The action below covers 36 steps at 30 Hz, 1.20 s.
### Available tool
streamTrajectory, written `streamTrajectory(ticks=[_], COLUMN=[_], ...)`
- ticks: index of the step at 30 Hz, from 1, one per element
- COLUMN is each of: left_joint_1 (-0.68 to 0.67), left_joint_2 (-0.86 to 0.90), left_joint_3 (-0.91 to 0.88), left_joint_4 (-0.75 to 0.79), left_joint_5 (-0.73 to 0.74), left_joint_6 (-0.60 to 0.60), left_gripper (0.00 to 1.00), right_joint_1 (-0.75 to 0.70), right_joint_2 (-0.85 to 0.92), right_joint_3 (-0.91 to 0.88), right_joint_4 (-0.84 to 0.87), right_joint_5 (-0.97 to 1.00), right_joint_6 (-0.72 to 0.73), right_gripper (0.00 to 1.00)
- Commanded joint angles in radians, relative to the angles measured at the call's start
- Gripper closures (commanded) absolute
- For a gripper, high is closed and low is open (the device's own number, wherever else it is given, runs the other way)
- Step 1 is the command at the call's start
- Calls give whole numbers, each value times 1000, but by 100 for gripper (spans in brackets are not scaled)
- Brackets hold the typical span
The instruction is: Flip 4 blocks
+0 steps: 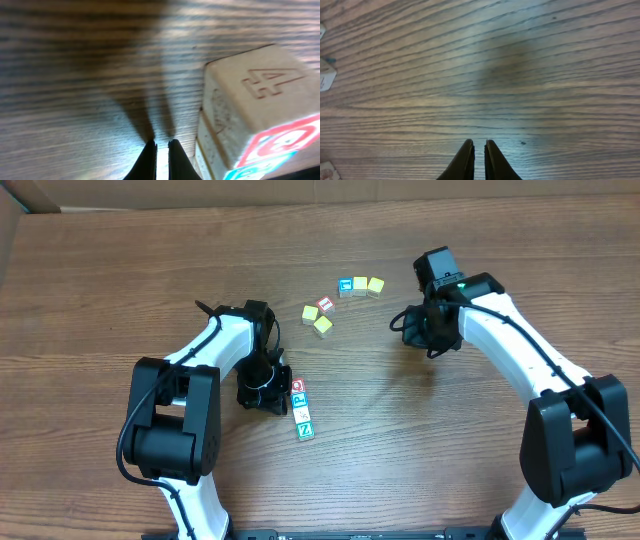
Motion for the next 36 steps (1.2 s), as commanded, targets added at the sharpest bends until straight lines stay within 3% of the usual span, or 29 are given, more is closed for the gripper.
streamTrajectory(ticks=[1, 36], left_joint_1=[7, 6], left_joint_2=[28, 28], left_joint_3=[-7, -5], left_joint_4=[33, 98], left_joint_5=[23, 21], left_joint_6=[46, 105], left_gripper=[96, 96], right_joint_1=[-20, -25], right_joint_2=[-24, -24], right_joint_3=[0, 0], right_joint_4=[4, 2], right_joint_5=[17, 16], right_joint_6=[-9, -8], right_gripper=[89, 90])
